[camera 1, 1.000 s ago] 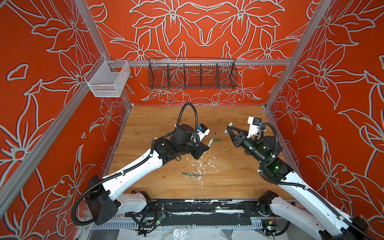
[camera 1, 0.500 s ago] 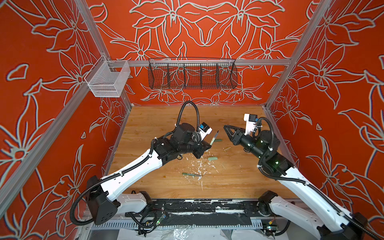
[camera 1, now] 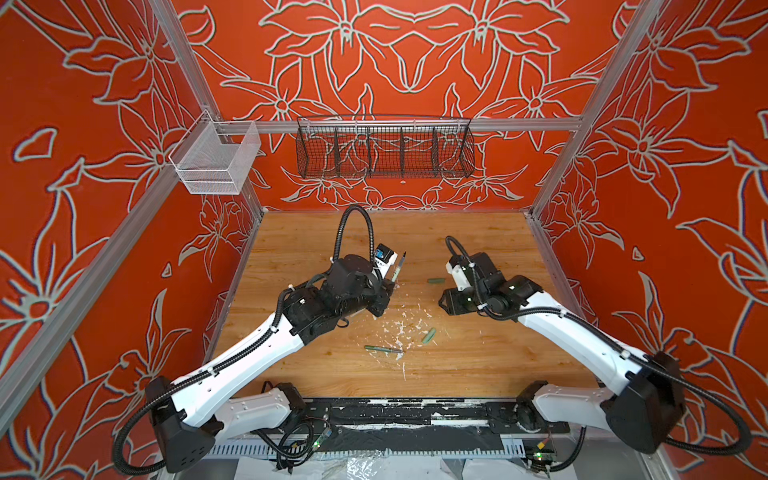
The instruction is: Insert the pens into the pen caps
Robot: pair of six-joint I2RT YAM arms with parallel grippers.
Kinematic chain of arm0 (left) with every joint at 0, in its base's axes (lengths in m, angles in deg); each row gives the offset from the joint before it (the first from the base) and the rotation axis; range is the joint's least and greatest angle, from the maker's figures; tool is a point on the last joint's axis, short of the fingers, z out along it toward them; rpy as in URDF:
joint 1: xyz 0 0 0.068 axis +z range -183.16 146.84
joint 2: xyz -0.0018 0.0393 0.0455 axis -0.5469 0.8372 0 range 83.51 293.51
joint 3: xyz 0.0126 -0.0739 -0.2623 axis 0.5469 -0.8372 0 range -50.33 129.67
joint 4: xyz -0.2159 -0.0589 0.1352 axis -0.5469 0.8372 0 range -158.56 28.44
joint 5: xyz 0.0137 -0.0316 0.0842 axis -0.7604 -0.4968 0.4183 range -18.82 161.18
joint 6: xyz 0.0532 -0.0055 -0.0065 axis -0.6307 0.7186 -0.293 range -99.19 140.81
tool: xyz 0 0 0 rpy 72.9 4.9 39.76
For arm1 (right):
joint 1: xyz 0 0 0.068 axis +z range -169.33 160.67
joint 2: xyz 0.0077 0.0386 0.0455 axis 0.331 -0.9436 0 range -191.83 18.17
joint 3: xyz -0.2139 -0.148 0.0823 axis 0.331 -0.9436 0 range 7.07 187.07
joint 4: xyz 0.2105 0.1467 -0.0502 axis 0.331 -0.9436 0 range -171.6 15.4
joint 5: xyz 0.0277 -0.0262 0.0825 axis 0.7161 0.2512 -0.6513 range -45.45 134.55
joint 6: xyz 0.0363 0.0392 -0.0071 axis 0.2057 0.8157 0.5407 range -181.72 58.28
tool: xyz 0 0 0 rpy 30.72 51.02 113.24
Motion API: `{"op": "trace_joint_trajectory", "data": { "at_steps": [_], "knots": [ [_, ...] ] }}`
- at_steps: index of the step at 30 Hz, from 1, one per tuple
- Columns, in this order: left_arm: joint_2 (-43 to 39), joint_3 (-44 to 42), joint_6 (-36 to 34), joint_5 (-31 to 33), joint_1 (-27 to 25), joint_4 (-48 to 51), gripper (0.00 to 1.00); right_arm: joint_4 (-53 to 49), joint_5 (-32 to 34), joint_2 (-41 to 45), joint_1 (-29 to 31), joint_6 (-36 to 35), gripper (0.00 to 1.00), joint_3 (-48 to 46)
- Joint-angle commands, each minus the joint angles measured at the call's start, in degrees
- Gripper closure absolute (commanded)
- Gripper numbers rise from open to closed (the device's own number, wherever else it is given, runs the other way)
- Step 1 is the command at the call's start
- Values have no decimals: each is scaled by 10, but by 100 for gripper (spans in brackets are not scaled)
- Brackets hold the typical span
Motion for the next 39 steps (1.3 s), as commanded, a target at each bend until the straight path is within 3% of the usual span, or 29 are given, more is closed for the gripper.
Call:
{"op": "trace_joint_trajectory", "data": {
  "at_steps": [1,14,28,39],
  "knots": [
    [-16,-8,12,19,3,22,100,-63,12,-35,17,30,50,24],
    [-30,-33,14,18,4,20,100,-83,130,-202,197,166,46,43],
    [-28,-38,11,8,4,12,100,9,183,-209,206,226,44,-10],
    [-22,-29,4,0,4,14,100,-26,209,-191,193,223,44,-48]
  ]
}}
